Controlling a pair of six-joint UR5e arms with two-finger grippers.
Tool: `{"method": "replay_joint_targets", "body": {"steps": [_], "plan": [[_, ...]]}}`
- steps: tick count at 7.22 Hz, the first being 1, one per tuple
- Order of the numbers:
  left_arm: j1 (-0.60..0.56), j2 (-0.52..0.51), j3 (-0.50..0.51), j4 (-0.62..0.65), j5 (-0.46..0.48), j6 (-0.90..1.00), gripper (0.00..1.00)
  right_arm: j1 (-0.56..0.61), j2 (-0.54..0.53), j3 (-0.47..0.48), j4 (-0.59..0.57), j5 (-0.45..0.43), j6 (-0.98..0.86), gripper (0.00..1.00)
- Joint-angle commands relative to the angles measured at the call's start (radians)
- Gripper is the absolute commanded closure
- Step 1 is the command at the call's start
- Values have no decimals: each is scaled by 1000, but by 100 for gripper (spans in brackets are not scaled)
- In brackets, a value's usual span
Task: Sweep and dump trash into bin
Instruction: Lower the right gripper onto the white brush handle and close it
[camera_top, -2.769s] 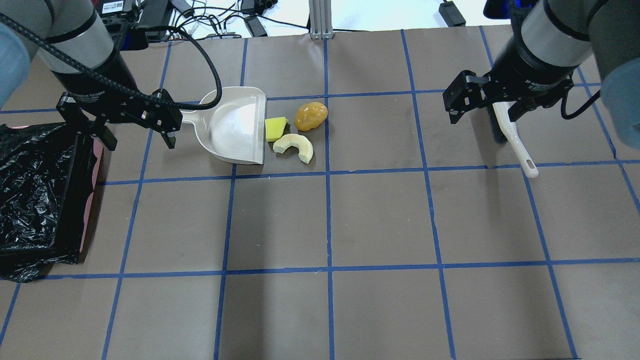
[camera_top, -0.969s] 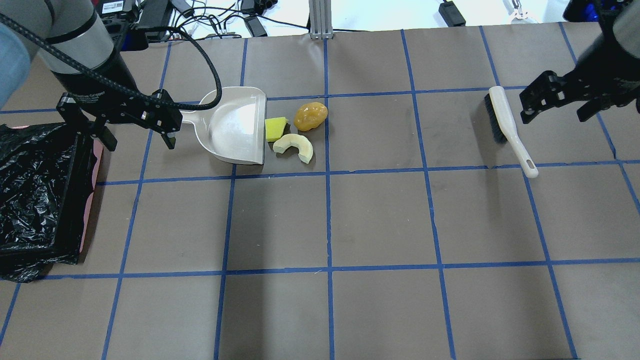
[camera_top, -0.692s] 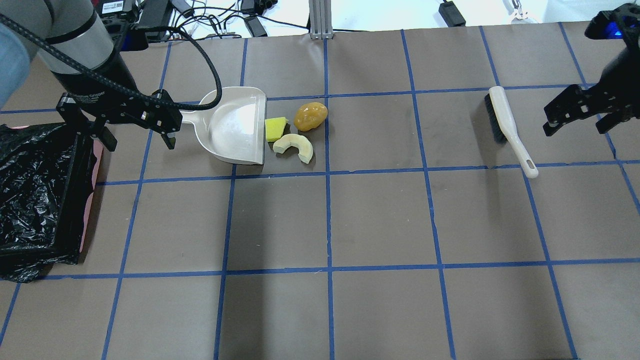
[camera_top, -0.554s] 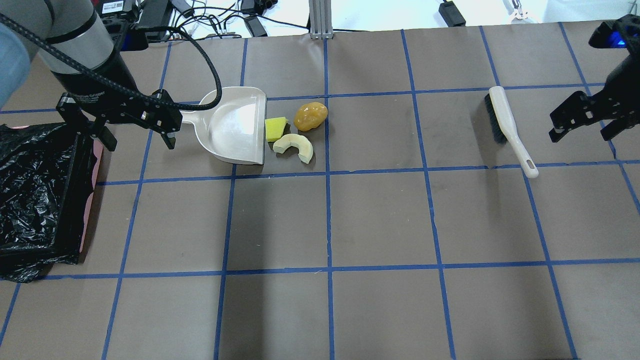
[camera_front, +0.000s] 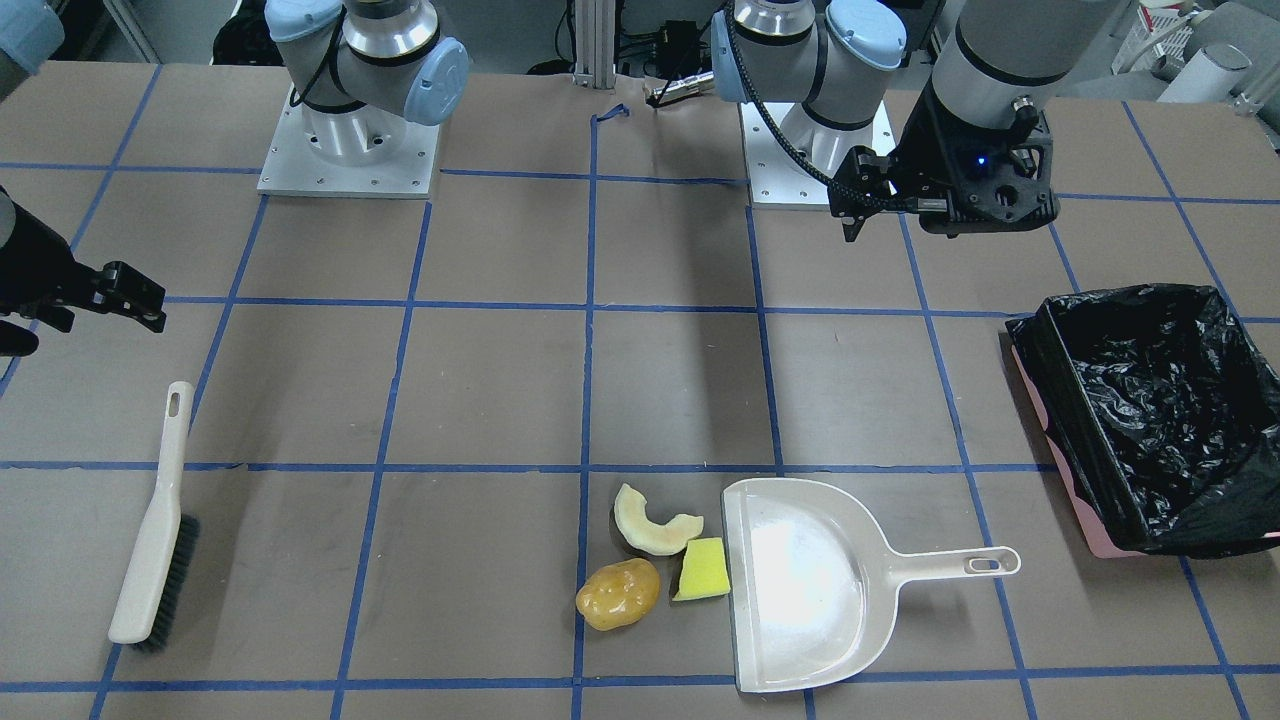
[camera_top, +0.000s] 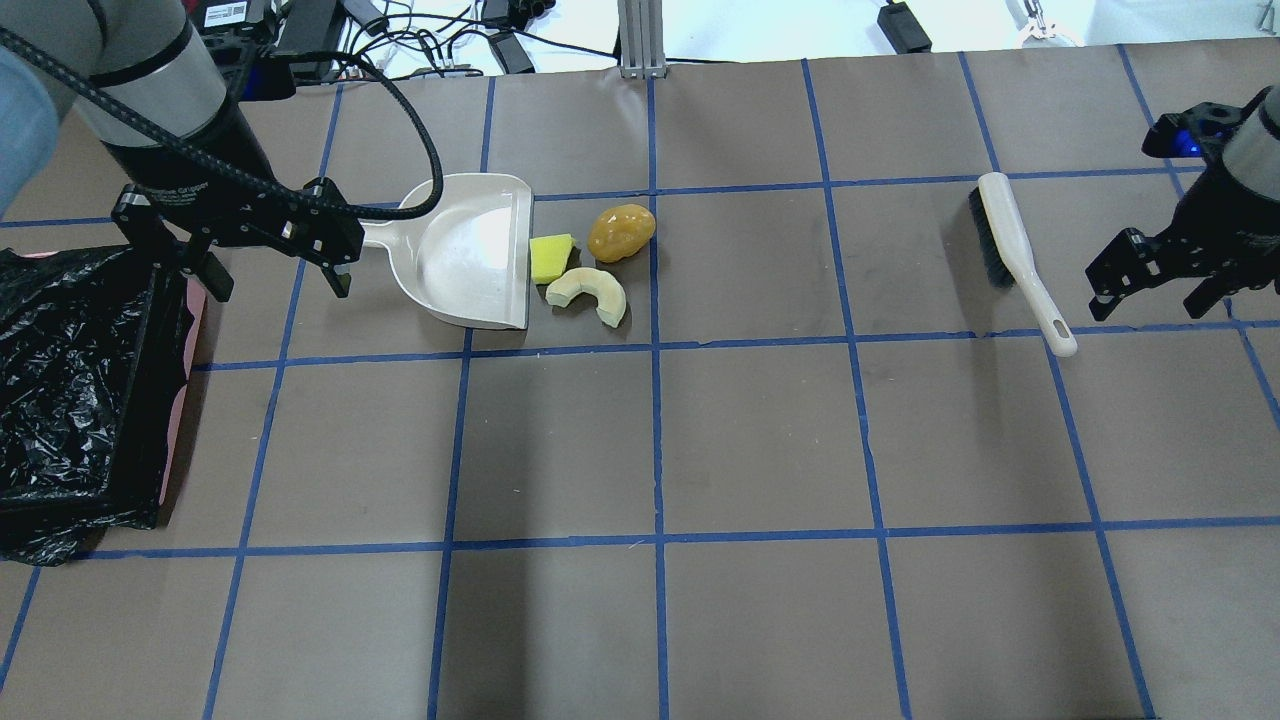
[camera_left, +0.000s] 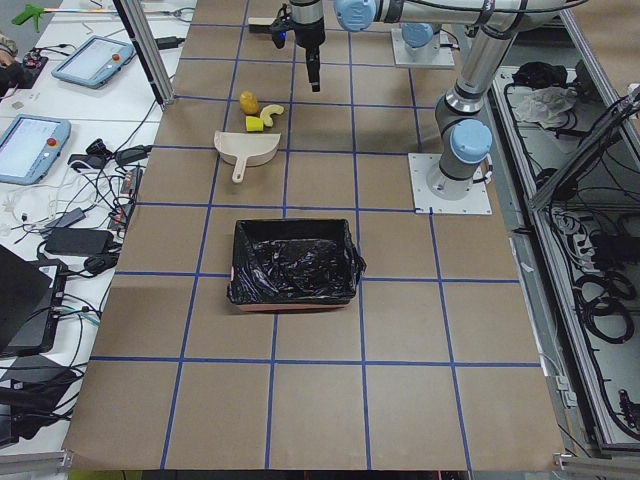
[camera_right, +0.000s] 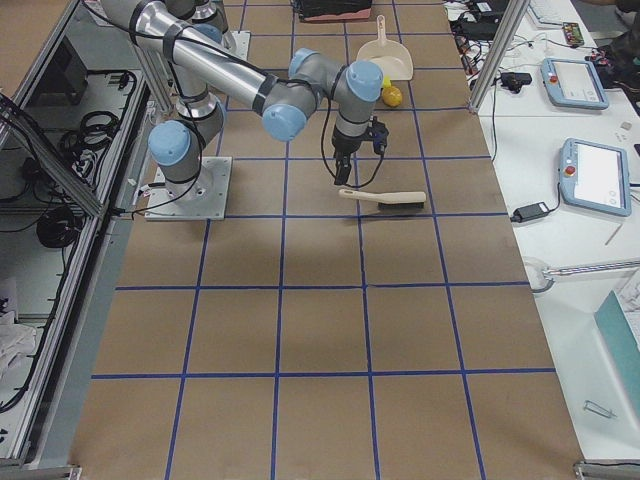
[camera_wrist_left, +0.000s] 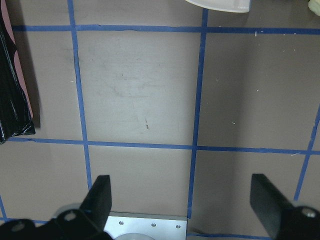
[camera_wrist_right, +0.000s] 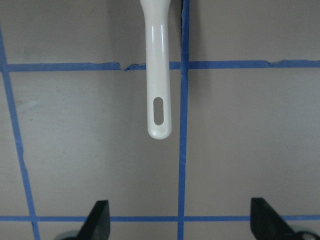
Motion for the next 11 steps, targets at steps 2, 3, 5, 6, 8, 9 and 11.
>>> {"method": "replay_joint_targets", "body": {"steps": [2, 3, 5, 6, 8, 9, 11], "plan": [[0, 0, 1, 3, 1, 0, 0, 10, 88, 7, -48, -1, 25, 0], [0, 0, 1, 2, 0, 0, 0, 10, 126, 7, -70, -1, 24, 0], [2, -2, 1, 2, 0, 2, 0, 65, 174, 7, -136, -3, 36, 0], [2, 0, 1, 2, 0, 2, 0, 79, 180, 7, -136, -4, 62, 2], [5, -6, 0, 3, 0, 15, 0, 77, 218, 5, -169, -15, 55, 7], [12, -24, -2, 24, 0, 88, 0, 76, 228, 5, -174, -15, 55, 7], [25, -78, -19, 145, 0, 231, 0, 74, 231, 5, -176, -15, 61, 16]]}}
